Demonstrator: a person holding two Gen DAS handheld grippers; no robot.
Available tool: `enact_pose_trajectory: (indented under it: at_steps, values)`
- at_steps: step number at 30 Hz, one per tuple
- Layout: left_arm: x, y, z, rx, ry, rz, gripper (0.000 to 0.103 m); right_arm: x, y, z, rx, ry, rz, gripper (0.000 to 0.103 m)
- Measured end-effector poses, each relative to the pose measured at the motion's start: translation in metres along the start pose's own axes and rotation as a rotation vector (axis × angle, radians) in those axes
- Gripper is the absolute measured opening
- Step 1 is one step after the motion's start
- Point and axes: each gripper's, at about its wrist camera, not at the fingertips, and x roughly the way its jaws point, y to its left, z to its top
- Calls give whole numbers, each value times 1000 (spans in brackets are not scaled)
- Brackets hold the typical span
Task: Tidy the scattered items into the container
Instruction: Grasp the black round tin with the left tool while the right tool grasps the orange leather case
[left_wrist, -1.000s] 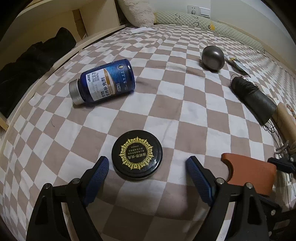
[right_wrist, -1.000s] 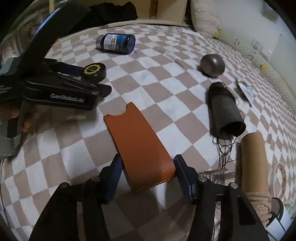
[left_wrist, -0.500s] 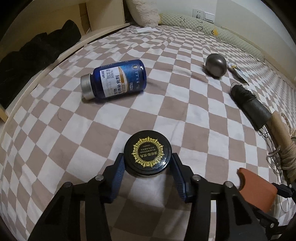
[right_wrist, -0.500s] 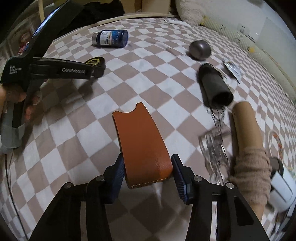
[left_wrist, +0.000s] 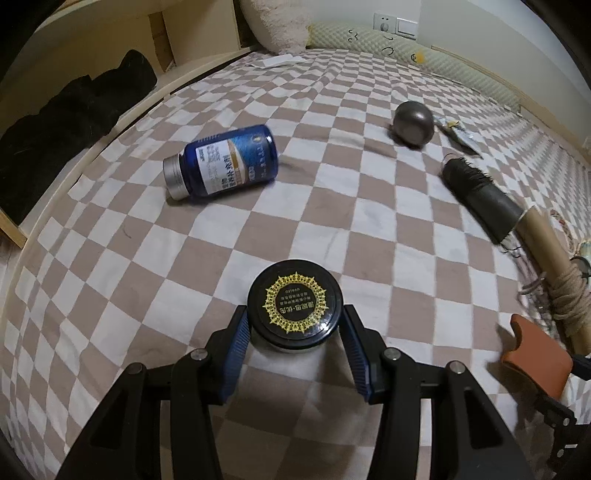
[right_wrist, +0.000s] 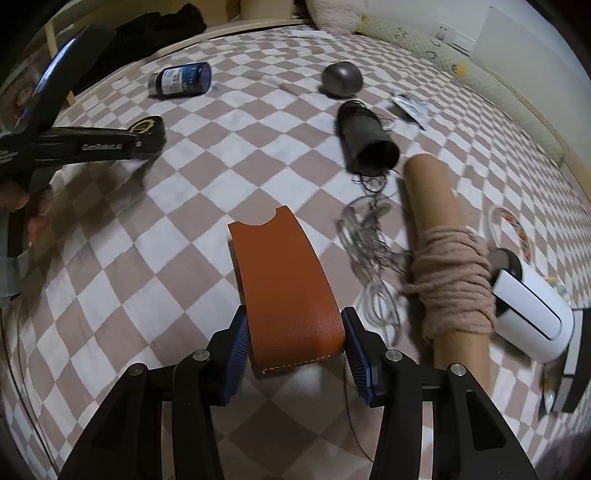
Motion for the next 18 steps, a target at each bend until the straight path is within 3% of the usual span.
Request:
enact_pose_trajectory:
  at_steps: [18]
  values:
    - [-63,-42,-1,122,-83,12,49,-61,-22,-15,104,-49,-69,49]
